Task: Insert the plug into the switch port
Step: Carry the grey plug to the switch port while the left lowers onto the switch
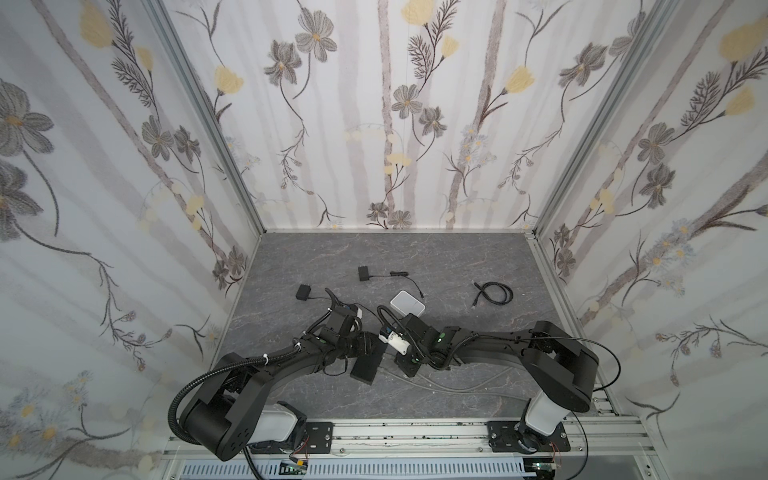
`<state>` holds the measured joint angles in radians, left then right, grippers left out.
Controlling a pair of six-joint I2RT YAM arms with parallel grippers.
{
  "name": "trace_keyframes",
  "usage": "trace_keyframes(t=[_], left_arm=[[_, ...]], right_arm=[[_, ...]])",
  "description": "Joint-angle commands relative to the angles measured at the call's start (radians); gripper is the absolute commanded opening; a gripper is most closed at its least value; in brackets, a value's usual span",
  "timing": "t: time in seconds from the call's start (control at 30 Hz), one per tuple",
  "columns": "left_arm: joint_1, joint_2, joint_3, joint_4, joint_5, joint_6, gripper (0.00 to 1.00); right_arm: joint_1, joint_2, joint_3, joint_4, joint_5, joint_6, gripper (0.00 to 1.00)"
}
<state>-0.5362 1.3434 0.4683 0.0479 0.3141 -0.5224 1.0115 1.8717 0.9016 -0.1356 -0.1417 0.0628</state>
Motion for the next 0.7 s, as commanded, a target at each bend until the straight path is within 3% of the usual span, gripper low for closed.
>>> trace_keyframes(t=[0.0,0.4,0.67], left_arm=[[-0.001,-0.006,-0.003,0.017,0.055,0.008,0.51],[-0.001,-0.025,-0.026,0.034,0.084,0.002,0.50],[-0.003,-0.030,-0.050,0.119,0.218,0.002,0.50]], right_arm=[[0.001,0.004,0.004,0.097,0.005,0.001,0.00],[0.019,-0.008,-0.006,0.181,0.036,-0.056,0.00],[0.019,0.001,-0.021,0.307,-0.001,-0.132,0.00]])
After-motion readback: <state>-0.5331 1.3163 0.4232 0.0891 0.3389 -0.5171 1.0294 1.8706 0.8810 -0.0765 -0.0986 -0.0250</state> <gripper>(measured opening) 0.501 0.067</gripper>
